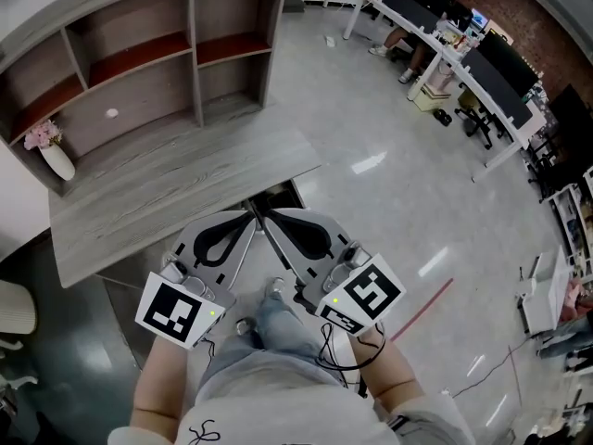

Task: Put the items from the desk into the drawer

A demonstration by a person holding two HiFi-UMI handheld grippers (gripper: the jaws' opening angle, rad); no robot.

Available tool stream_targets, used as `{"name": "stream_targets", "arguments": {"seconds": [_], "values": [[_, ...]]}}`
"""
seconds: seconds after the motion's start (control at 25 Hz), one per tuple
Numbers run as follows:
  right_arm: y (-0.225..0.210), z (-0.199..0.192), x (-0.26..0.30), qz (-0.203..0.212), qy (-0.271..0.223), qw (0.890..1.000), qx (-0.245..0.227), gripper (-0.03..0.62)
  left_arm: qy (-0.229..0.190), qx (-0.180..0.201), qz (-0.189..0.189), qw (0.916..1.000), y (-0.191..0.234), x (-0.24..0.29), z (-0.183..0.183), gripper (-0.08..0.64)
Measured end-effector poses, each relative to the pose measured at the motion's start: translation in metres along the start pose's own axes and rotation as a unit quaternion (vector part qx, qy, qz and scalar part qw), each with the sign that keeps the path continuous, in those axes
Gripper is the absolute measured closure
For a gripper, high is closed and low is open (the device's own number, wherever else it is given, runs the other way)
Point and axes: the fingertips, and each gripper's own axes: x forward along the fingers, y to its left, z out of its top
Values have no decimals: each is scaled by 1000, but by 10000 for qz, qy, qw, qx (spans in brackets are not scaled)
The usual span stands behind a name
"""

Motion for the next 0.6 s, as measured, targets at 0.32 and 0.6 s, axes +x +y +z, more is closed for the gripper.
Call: {"name": "stream_targets", "arguments": {"seconds": [0.32,0.6], "values": [[12,0,5,98,33,9999,-13,584,-71,-29,56,10000,2,-9,5,552],[14,2,4,108,-4,9999,-45,584,-125,5,84,9999,-1,-10,7,552]]}}
